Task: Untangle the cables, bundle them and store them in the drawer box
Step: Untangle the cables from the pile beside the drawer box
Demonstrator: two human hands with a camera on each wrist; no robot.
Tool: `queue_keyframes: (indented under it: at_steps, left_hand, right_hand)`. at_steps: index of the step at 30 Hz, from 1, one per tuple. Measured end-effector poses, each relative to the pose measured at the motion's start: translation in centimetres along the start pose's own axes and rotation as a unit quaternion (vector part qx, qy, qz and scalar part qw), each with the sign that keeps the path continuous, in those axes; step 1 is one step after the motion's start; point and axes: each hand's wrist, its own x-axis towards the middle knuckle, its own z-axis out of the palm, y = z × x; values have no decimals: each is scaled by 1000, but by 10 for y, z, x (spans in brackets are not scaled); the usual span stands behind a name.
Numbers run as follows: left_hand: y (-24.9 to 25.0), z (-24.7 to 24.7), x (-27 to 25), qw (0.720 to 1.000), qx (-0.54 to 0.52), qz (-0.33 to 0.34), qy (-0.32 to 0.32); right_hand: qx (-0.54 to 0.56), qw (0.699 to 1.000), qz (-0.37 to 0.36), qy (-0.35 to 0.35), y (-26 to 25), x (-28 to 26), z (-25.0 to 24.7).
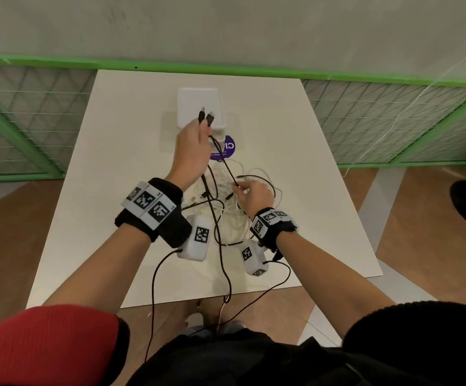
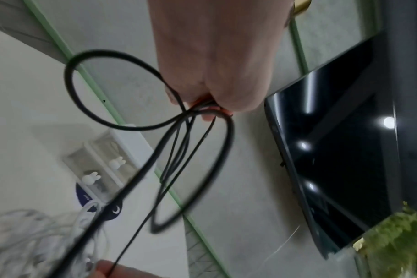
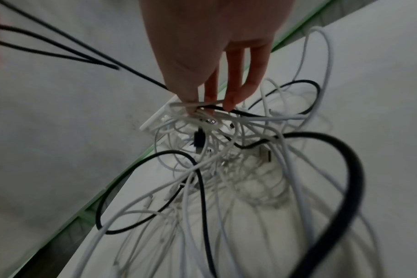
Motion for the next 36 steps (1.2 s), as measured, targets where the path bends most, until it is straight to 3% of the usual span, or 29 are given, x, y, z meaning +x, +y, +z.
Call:
queue_keyframes:
  at_steps: [2,4,5,7,8,10,12,13,18,22,28,32,36]
  left_hand:
    - [-1,-3,8,1000,23,-12,9]
    - [-4,1,13,993,106,-45,-29]
    - [-7,2,13,978,187,-76,-60]
    - [-12,3,7,917,364,-115,-114]
    - [-13,5,2,892,428,-93,-115]
    - [-18,16,-6,866,492,41,-86]
    - [-23,36,-16,843,487,175,-146]
    - [-26,43,-20,838,473,200,-185]
    - [-42,46,-15,862,430,151,-220]
    - [-51,48,-12,906,328,114,-243]
    - [-56,43,-8,961,226,27,-154]
    - [-57,35,-4,969,208,1,-135]
    - [-52,39,-3,972,171,-46,-156]
  right_hand:
    - [-2,1000,0,-10,-2,1,2]
    - [12,1000,-4,-8,-5,2,-1]
    - [11,1000,-13,-4,-6,2,-2]
    - [-26,999,-34,-7,-6,5,-3]
    - [-58,997,-43,-10,-8,6,-3]
    - [-114,992,-59,-12,-16,6,-6]
    - [-137,988,-69,-11,-23,5,-10]
    - [-137,988,-70,-10,-25,3,-13]
    - [-92,991,-95,19,-18,-4,-14]
    - [-27,994,-102,29,-12,-7,-6]
    - [96,992,-76,3,-8,-7,-4]
    - [66,989,-133,-23,-3,-12,-4]
    - [42,991,-128,-23,-1,-11,0]
